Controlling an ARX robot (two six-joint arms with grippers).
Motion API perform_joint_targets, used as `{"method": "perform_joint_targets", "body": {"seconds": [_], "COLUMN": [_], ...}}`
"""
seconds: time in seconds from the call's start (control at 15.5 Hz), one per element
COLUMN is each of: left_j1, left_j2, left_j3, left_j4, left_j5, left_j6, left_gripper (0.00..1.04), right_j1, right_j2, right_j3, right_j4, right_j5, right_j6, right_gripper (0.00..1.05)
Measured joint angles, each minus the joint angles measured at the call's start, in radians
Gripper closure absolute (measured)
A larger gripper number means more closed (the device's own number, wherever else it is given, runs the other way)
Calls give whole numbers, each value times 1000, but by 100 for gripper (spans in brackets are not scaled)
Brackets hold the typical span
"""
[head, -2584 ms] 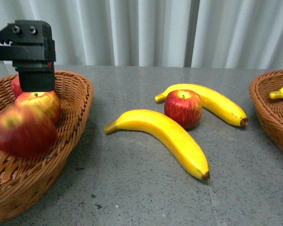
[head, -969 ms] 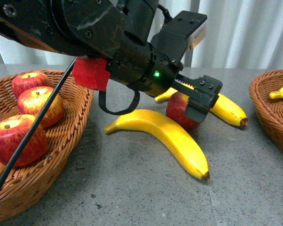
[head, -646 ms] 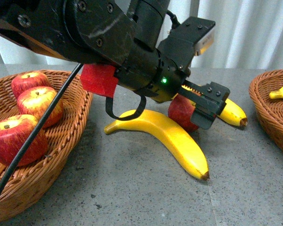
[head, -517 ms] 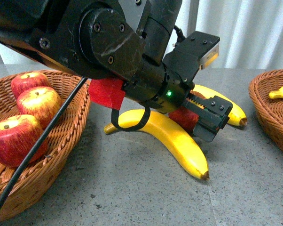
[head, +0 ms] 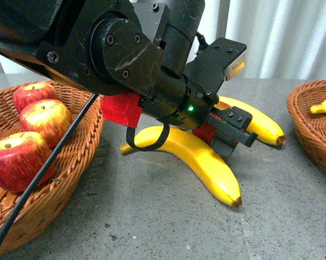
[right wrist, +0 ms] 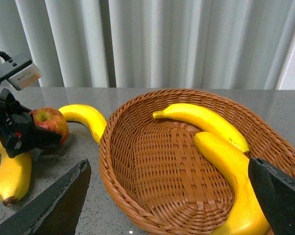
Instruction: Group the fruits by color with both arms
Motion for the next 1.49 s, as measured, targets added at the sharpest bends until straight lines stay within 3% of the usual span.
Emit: {"method": "perform_joint_targets", "body": {"seconds": [0.26,0.58,0.78,0.84,0.97,1.03,1.49], "left_j1": [-11,31,90,111,137,133,17], "left_j2": [-138,-478,-705,-755,-795,-809,-937], "left_j3": [-37,-265,-463,-505,-558,-566,-621], "left_j4": [42,161,138,103,99,106,243], "left_j5": [-111,-473,-650,-666,-671,-677,-719], "left_j6": [22,-61,-178,-212,-250,-253,-216], "left_gripper": [34,34,35,35,9,6,7], "right_j1": [0,0,0,0,0,0,0], "right_j2": [0,0,0,0,0,0,0], "right_j3": [0,0,0,0,0,0,0], "right_j4": [0,0,0,0,0,0,0], "right_j5": [0,0,0,0,0,0,0], "right_j6": [0,0,0,0,0,0,0], "right_gripper": [7,7,7,7,7,7,7]}}
